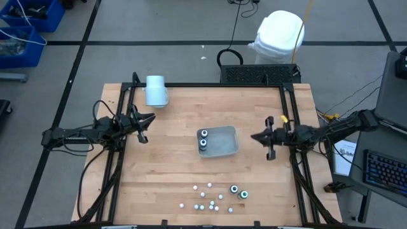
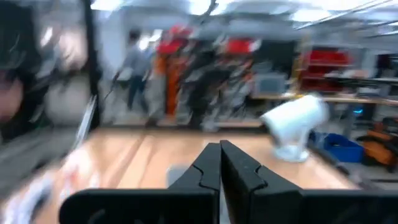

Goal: Pick & Place food coloring
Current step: Put the large green food coloring bottle into the gray bin

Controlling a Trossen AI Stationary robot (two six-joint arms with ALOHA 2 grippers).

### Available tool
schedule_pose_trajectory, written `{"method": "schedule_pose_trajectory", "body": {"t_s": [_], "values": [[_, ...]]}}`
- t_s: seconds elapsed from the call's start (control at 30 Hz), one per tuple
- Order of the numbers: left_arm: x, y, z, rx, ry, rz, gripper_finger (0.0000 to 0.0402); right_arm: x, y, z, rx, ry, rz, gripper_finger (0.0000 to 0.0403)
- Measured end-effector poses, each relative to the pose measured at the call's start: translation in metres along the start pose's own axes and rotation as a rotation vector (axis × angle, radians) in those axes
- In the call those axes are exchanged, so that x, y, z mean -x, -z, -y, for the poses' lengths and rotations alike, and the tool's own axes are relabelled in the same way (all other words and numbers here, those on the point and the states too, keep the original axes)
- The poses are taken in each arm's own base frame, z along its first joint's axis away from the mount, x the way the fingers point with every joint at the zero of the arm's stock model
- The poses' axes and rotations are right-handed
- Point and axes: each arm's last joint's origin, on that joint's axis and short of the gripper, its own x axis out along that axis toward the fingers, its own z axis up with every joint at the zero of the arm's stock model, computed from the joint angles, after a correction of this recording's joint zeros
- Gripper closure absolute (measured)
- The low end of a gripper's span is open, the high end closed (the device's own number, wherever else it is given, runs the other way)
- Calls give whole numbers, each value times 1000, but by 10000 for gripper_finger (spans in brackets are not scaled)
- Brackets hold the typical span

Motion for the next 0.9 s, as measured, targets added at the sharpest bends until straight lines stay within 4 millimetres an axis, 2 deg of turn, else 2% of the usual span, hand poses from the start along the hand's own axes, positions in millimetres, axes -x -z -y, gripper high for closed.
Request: {"method": "schedule_pose_trajectory", "body": {"t_s": [0.07,0.17,0.27,0.37,0.5,0.6,0.7,0.9], "values": [[0,0,0,0,0,0,346,-8,-22,-9,33,-56,-45,403],[0,0,0,0,0,0,346,-17,-53,-25,78,-38,-139,403],[0,1,0,-3,2,-8,346,-23,-70,-48,158,-52,-247,403],[0,1,1,5,15,-13,346,-25,-93,-72,160,-33,-234,403],[0,2,1,25,33,-15,346,-20,-85,-100,179,-85,-293,400],[0,3,2,40,35,-23,346,-14,-80,-119,138,-149,-311,383],[0,3,2,48,35,-24,346,-11,-63,-138,152,-147,-357,354],[0,2,1,47,33,-16,346,-19,-37,-165,149,-116,-374,272]]}}
